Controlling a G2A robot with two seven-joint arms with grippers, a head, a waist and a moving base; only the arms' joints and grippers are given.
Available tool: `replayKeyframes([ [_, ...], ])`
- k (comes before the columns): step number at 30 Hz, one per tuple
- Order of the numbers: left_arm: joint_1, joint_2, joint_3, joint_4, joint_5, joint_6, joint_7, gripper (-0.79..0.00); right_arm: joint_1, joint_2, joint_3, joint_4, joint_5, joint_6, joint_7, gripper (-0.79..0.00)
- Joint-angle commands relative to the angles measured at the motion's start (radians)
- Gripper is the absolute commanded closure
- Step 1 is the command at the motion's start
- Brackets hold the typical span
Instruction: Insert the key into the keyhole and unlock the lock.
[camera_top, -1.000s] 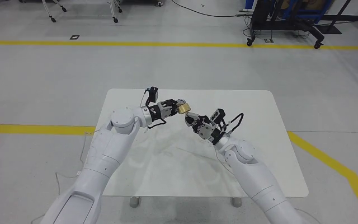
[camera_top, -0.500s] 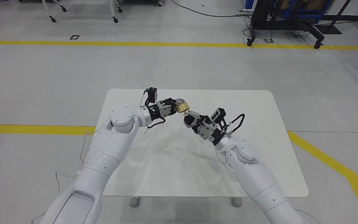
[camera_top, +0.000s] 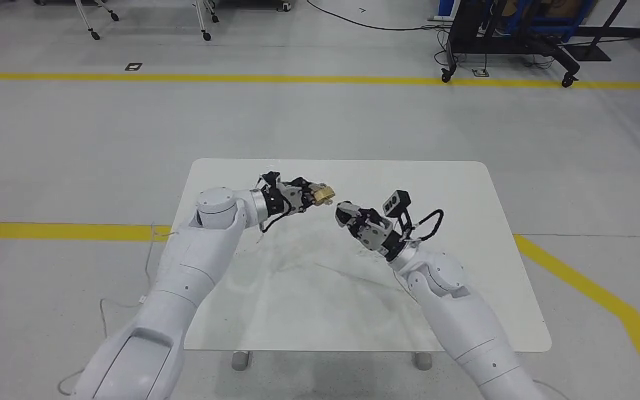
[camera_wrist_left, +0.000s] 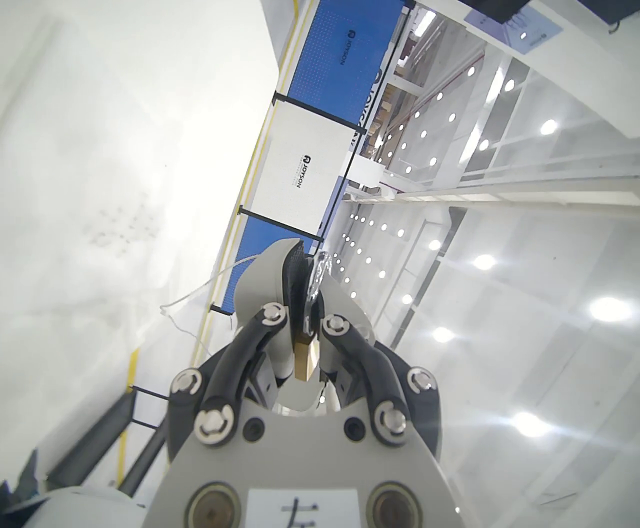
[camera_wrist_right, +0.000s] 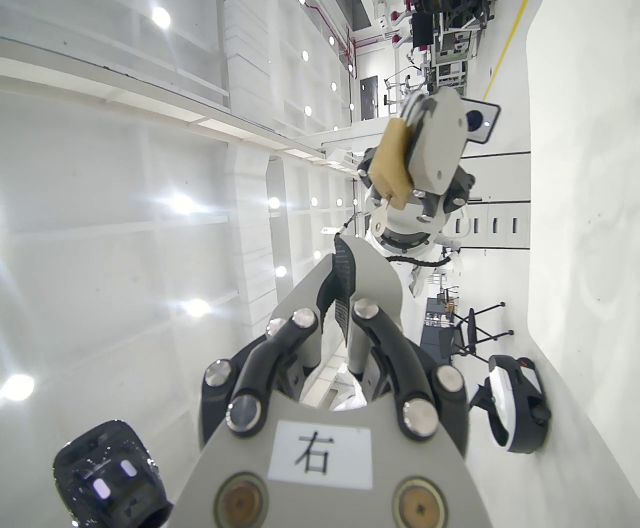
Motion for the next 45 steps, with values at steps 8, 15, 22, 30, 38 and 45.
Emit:
replayKeyframes([
  [8, -0.042, -0.018, 0.029, 0.085, -0.053, 0.028, -0.091, 0.0, -0.016, -0.002, -0.042, -0.056, -0.436, -0.212, -0.238, 0.0],
  [15, -0.058, -0.023, 0.038, 0.114, -0.054, 0.005, -0.108, 0.0, -0.014, -0.009, -0.065, -0.049, -0.553, -0.199, -0.348, 0.0],
  [22, -0.064, -0.025, 0.044, 0.12, -0.04, -0.018, -0.111, 0.0, -0.01, -0.013, -0.065, -0.039, -0.563, -0.17, -0.384, 0.0],
  [30, -0.059, -0.024, 0.042, 0.102, -0.015, -0.088, -0.076, 0.0, -0.036, -0.015, -0.051, -0.063, -0.369, -0.199, -0.279, -0.145],
  [38, -0.041, -0.017, 0.025, 0.075, -0.019, -0.117, -0.088, 0.0, -0.045, -0.011, -0.02, -0.042, -0.063, -0.102, -0.059, -0.252],
  [45, -0.026, -0.014, 0.029, 0.037, 0.013, -0.167, -0.101, 0.0, -0.03, -0.011, -0.012, -0.017, 0.042, 0.015, -0.005, -0.24],
])
